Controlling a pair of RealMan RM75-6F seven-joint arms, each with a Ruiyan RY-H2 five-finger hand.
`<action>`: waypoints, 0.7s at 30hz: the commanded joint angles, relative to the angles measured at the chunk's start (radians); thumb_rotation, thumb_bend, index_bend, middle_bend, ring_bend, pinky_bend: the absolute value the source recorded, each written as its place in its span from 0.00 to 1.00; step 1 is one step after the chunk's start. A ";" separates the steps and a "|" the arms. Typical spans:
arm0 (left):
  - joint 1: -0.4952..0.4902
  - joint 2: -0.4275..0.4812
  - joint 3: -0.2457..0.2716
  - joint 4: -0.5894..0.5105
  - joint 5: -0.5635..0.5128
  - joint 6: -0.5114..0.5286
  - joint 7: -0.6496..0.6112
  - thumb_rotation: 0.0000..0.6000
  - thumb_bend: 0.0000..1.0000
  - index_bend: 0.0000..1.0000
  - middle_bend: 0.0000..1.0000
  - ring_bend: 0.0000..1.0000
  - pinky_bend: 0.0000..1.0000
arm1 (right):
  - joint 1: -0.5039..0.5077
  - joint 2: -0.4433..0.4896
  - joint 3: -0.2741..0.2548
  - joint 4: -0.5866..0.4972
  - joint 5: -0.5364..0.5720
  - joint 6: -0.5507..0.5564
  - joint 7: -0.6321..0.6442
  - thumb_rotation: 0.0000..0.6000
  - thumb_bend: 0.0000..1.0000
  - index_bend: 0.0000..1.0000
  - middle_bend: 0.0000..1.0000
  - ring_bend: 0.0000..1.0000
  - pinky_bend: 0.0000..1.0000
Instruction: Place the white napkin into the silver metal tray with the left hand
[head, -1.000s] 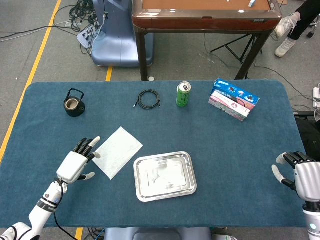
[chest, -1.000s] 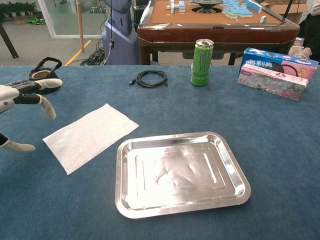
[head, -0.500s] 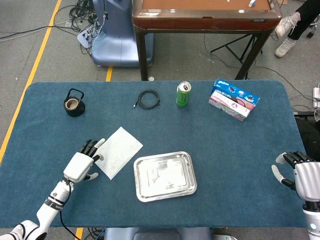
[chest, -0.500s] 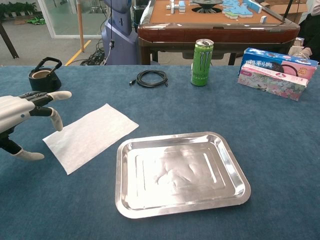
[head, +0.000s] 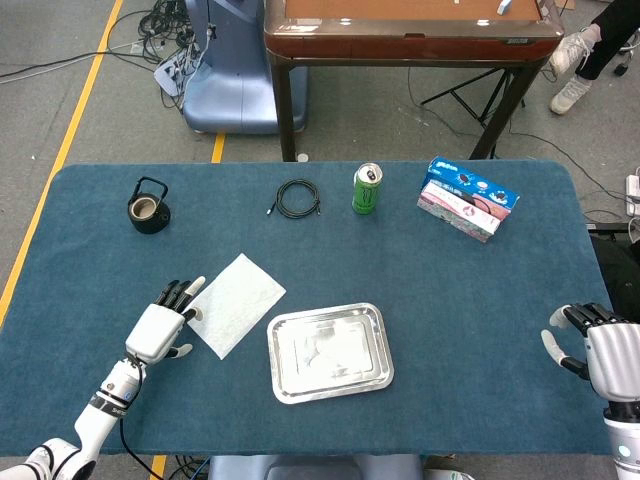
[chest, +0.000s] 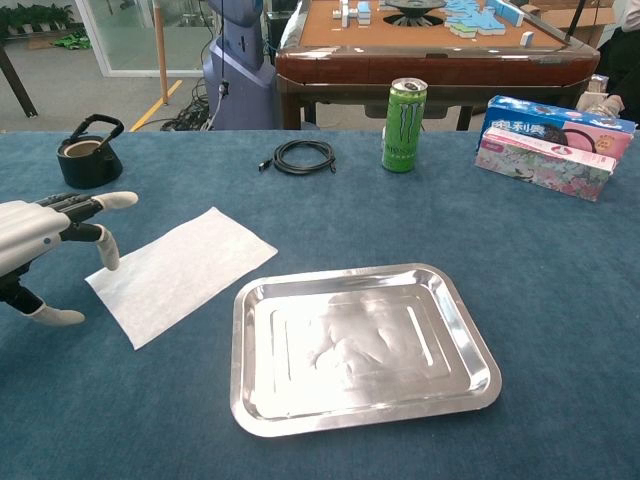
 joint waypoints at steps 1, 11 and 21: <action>-0.002 -0.011 0.005 0.015 -0.001 -0.002 -0.006 1.00 0.11 0.44 0.00 0.00 0.05 | 0.001 0.000 0.000 0.000 0.002 -0.002 0.000 1.00 0.30 0.55 0.59 0.48 0.66; -0.008 -0.040 0.011 0.055 -0.001 0.003 -0.029 1.00 0.12 0.50 0.00 0.00 0.07 | 0.001 0.002 0.001 -0.001 0.004 -0.002 0.004 1.00 0.30 0.55 0.59 0.48 0.66; -0.014 -0.078 0.014 0.110 -0.001 0.011 -0.055 1.00 0.12 0.51 0.00 0.00 0.09 | 0.003 0.001 0.001 0.000 0.005 -0.008 0.003 1.00 0.30 0.55 0.59 0.48 0.66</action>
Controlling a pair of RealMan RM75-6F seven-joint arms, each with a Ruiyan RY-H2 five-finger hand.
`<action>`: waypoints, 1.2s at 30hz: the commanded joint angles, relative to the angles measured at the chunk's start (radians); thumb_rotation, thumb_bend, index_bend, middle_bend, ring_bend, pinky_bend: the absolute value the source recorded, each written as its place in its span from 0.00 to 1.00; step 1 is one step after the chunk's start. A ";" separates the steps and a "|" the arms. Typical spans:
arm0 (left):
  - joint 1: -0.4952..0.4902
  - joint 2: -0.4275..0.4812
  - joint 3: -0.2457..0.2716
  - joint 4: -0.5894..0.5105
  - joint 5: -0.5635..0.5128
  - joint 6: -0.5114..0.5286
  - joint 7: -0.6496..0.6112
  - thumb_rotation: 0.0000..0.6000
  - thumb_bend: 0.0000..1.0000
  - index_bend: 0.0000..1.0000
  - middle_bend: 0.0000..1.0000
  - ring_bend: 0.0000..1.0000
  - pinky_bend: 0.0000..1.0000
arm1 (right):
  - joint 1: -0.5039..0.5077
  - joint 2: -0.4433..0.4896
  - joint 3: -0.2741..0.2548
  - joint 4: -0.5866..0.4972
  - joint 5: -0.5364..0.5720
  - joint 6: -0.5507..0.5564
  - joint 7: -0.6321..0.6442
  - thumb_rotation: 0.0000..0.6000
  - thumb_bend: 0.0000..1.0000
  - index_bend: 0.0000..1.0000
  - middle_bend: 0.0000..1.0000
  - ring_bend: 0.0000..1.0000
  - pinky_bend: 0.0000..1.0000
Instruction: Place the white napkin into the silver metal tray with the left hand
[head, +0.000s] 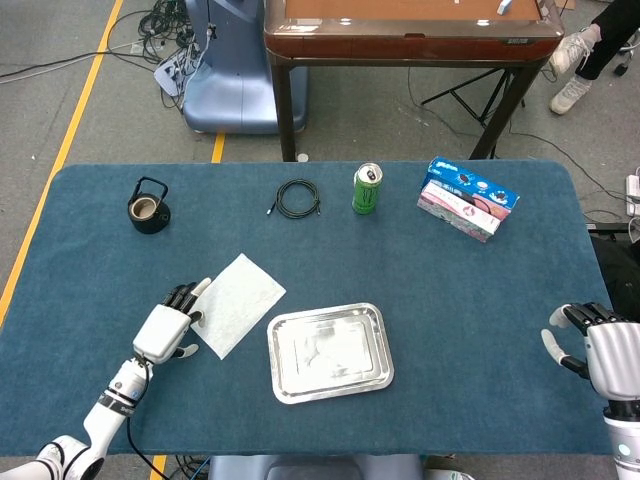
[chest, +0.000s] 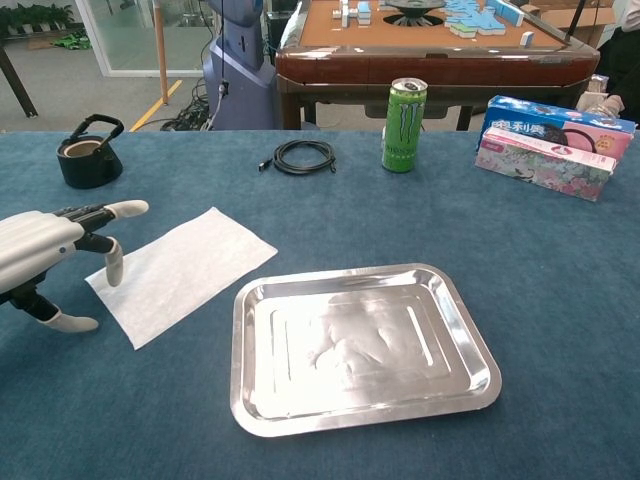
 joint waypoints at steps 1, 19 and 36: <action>-0.002 -0.007 0.000 0.009 -0.002 0.000 -0.006 1.00 0.12 0.51 0.00 0.00 0.09 | 0.000 0.000 0.000 0.000 0.000 -0.001 -0.001 1.00 0.30 0.55 0.59 0.48 0.66; -0.010 -0.085 0.002 0.118 0.006 0.036 -0.097 1.00 0.12 0.53 0.00 0.00 0.15 | 0.002 0.001 0.001 -0.001 0.003 -0.004 0.003 1.00 0.30 0.55 0.59 0.48 0.66; -0.006 -0.129 0.003 0.184 0.002 0.066 -0.178 1.00 0.20 0.56 0.02 0.00 0.17 | 0.003 0.003 -0.001 -0.003 0.004 -0.009 -0.004 1.00 0.30 0.55 0.59 0.48 0.66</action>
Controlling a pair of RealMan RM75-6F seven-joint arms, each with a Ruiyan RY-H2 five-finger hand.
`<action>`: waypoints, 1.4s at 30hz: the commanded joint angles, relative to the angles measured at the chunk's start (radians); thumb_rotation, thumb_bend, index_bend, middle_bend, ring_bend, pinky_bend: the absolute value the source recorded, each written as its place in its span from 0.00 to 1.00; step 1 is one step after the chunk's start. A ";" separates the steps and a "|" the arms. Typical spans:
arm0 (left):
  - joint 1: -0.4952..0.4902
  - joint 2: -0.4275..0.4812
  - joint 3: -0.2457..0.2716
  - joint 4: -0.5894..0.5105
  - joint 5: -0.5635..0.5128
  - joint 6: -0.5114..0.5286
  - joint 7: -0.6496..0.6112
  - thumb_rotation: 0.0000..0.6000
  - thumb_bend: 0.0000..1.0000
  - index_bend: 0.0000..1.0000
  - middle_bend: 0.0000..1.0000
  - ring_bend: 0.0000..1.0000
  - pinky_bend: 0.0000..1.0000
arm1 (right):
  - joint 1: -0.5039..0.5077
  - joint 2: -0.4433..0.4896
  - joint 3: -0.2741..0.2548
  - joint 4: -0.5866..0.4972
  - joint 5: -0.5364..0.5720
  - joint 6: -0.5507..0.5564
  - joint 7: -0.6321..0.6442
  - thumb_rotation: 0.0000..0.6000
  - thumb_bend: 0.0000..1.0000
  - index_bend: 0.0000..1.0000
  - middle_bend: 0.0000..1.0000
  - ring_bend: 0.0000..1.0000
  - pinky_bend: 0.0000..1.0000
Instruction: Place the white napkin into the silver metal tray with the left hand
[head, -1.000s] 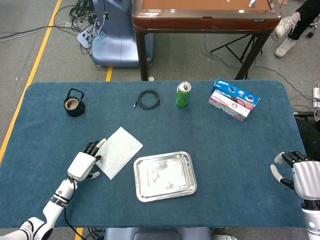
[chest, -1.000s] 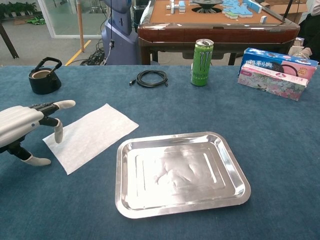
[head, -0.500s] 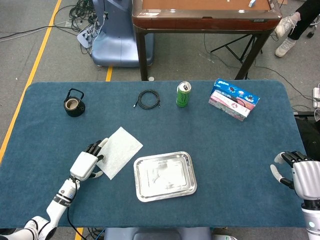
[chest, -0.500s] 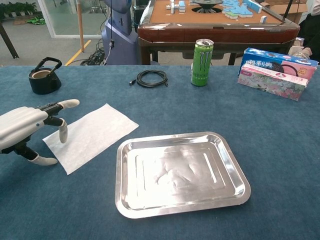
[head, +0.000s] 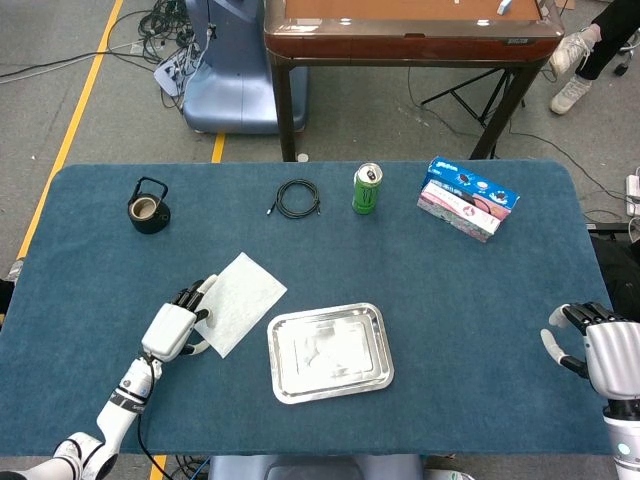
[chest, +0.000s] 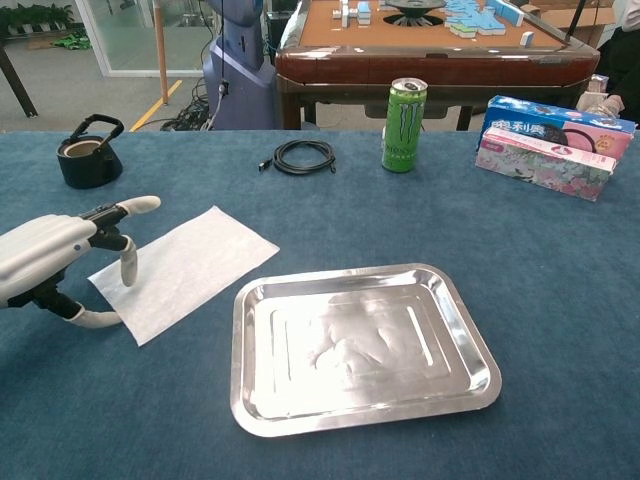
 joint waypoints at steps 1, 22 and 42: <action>0.001 -0.005 0.003 0.008 0.002 0.004 -0.003 1.00 0.21 0.56 0.02 0.00 0.17 | 0.000 0.000 0.000 0.000 -0.001 0.000 -0.001 1.00 0.30 0.55 0.59 0.48 0.66; 0.004 -0.024 0.011 0.048 0.006 0.027 -0.040 1.00 0.37 0.58 0.03 0.00 0.18 | 0.001 0.003 0.000 -0.003 0.001 -0.002 0.000 1.00 0.32 0.55 0.59 0.48 0.66; 0.013 0.089 0.020 -0.198 0.061 0.145 -0.040 1.00 0.45 0.61 0.04 0.00 0.19 | 0.000 0.003 0.000 -0.005 -0.001 0.003 -0.001 1.00 0.33 0.55 0.59 0.48 0.66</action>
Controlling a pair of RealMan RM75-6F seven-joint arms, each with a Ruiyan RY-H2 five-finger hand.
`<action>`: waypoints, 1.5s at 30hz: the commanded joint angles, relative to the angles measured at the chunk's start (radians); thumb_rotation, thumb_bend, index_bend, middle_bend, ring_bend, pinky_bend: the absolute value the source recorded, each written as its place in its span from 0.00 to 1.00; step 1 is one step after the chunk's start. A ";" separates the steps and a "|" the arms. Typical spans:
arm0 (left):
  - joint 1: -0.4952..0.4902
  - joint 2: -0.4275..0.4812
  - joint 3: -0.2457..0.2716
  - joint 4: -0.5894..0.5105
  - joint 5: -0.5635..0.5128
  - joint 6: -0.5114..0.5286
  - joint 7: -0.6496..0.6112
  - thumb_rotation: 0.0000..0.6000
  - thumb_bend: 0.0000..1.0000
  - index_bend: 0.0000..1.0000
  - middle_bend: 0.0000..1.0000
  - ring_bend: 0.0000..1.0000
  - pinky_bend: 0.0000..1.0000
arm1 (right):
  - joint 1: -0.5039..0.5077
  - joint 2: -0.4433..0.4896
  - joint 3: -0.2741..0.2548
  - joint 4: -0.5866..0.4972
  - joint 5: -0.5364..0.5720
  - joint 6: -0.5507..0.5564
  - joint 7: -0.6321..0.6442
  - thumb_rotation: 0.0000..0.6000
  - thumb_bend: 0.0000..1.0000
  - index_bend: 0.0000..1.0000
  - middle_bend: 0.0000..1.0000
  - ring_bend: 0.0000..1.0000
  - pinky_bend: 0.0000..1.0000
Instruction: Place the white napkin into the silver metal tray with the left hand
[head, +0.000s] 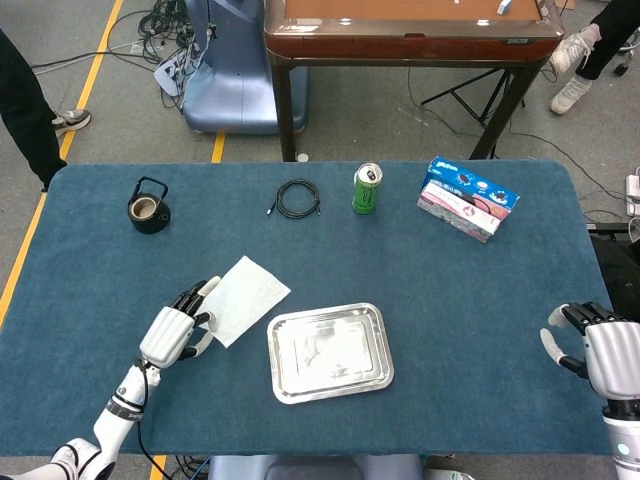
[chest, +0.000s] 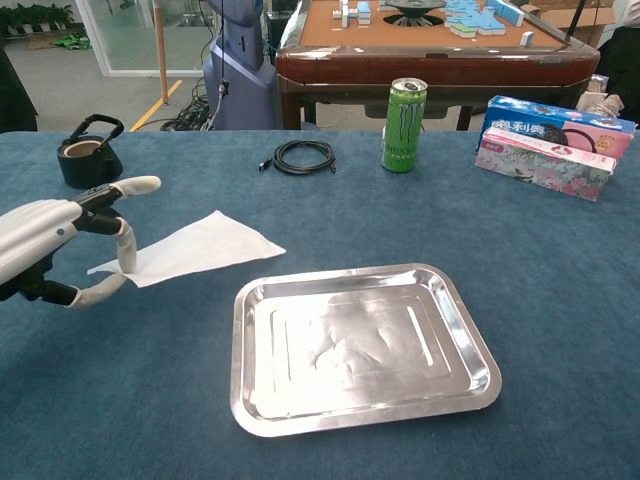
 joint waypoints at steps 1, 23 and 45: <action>-0.001 0.049 0.007 -0.104 0.026 0.030 0.015 1.00 0.45 0.61 0.04 0.00 0.19 | 0.000 0.001 0.000 0.000 0.000 0.001 0.001 1.00 0.32 0.55 0.59 0.48 0.66; -0.014 0.140 0.075 -0.416 0.230 0.120 0.126 1.00 0.46 0.62 0.05 0.00 0.20 | -0.004 0.009 0.008 0.000 0.011 0.007 0.018 1.00 0.32 0.55 0.59 0.48 0.66; -0.016 0.093 0.043 -0.396 0.163 0.027 0.198 1.00 0.46 0.62 0.05 0.00 0.20 | -0.006 0.014 0.013 0.001 0.016 0.012 0.029 1.00 0.32 0.55 0.59 0.48 0.66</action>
